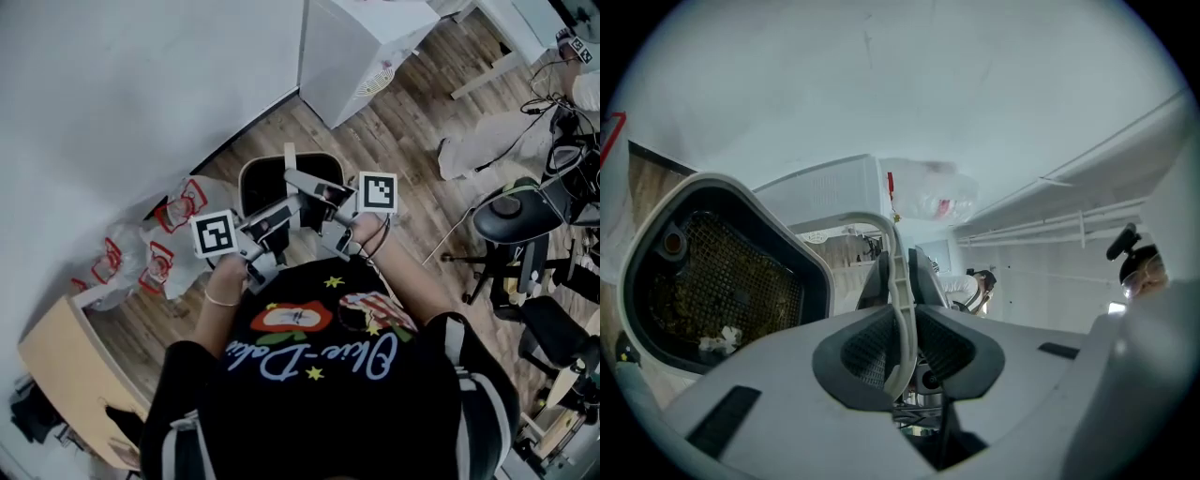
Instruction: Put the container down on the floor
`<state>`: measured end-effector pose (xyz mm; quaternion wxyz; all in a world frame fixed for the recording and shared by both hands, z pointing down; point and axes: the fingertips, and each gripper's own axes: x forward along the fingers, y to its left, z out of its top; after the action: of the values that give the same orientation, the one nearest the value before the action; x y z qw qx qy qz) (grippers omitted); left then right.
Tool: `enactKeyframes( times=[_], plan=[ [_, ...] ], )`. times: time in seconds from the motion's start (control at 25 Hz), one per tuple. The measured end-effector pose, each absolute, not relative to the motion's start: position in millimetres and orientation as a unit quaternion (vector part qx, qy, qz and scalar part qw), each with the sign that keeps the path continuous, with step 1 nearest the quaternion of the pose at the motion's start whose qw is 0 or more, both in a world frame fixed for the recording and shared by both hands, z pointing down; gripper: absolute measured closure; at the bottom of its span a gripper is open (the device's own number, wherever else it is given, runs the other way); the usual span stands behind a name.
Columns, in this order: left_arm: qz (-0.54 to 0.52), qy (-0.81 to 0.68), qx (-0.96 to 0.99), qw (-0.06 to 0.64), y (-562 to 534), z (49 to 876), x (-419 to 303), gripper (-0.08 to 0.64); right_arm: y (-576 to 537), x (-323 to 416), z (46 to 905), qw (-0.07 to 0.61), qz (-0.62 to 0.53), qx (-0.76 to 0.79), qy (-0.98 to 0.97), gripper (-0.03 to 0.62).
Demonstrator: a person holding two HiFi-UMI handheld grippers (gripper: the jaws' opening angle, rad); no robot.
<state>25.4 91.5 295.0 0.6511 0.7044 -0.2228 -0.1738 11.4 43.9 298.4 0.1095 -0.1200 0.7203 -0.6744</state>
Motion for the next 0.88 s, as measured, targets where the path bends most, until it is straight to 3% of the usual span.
enactKeyframes(
  times=[0.88],
  plan=[
    [-0.246, -0.33, 0.655, 0.634, -8.6, 300.6, 27.8, 0.494, -49.8, -1.0, 306.0, 0.011, -0.685, -0.007, 0.728, 0.523]
  ],
)
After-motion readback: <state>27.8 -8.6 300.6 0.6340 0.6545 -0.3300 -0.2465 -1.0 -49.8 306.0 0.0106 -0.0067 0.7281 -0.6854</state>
